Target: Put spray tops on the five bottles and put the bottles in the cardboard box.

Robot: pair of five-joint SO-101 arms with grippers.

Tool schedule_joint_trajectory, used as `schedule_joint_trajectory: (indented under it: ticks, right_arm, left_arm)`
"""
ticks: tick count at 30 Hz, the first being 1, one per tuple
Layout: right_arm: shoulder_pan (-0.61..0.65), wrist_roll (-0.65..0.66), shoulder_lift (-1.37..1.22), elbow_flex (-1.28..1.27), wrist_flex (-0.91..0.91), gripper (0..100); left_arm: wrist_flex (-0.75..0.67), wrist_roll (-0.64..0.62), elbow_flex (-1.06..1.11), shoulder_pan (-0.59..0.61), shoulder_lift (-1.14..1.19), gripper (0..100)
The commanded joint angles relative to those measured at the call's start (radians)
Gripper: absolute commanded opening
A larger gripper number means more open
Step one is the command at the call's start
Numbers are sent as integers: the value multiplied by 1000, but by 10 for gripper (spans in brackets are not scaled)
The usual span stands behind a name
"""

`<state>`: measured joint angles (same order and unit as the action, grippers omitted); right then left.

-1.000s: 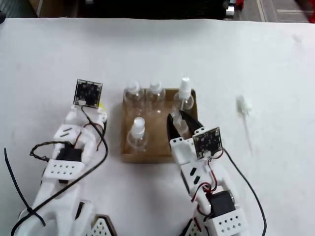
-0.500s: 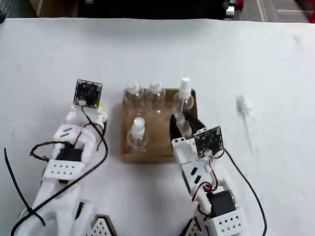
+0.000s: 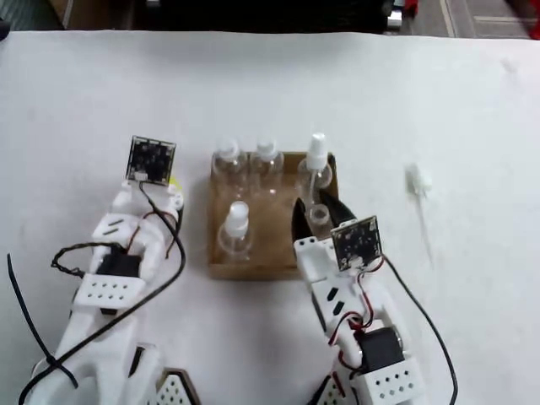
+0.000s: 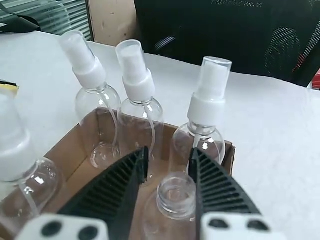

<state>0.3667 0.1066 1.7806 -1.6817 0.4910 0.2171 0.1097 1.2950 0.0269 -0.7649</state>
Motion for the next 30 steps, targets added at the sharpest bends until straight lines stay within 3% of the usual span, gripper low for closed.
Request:
schedule_joint_trajectory:
  ticks: [1,13,19,26,30]
  right_arm:
    - [-7,78,5,-6,5,108]
    - [-4,84,5,3,5,119]
    - [-8,89,5,15,8,269]
    - [-8,83,5,127,127,280]
    - [-99,81,5,232,147,281]
  left_arm:
    - [-29,-6,2,5,-4,23]
    - [-29,-6,2,4,-1,23]
    - [-29,-6,2,4,1,23]
    - [-29,-6,2,5,1,23]
    - [-29,-6,2,5,1,23]
